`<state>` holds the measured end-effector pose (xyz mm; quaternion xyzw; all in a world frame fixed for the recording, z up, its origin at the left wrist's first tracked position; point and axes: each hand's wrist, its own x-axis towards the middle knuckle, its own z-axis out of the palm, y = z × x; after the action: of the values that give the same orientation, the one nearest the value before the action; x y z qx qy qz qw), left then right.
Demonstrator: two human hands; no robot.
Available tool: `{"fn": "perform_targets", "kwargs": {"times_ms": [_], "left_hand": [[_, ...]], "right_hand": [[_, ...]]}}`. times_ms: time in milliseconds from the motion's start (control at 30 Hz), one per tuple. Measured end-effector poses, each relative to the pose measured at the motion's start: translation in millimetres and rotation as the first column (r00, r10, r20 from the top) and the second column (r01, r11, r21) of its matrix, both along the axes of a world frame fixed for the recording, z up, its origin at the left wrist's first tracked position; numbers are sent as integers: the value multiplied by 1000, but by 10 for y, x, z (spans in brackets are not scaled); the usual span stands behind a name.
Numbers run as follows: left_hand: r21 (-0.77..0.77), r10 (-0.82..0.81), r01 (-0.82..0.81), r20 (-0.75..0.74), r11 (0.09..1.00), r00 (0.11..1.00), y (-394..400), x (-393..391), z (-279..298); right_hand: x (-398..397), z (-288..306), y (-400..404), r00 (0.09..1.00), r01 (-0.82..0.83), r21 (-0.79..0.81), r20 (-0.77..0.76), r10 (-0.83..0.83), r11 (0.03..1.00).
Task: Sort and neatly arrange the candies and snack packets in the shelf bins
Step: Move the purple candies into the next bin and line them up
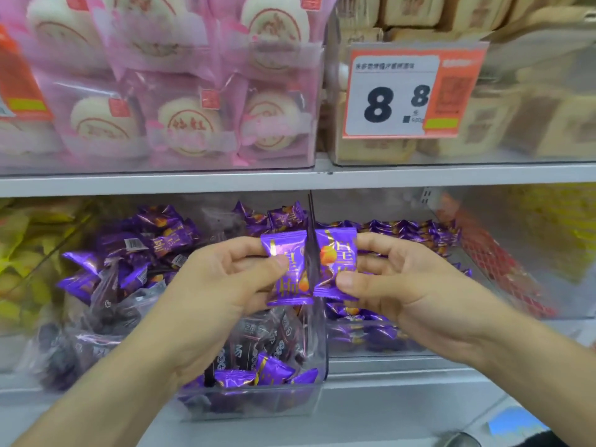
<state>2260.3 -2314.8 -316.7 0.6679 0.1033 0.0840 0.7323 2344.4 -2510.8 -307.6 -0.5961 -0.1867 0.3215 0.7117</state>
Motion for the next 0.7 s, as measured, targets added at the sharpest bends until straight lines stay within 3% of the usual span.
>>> {"fn": "perform_targets", "kwargs": {"times_ms": [167, 433, 700], "left_hand": [[17, 79, -80, 44, 997, 996, -126, 46, 26], [206, 83, -115, 156, 972, 984, -280, 84, 52], [-18, 94, -93, 78, 996, 992, -413, 176, 70]], "right_hand": [[-13, -3, -5, 999, 27, 30, -45, -26, 999], [-69, 14, -52, 984, 20, -22, 179, -16, 1000], [8, -6, -105, 960, 155, -31, 240, -144, 987]]}}
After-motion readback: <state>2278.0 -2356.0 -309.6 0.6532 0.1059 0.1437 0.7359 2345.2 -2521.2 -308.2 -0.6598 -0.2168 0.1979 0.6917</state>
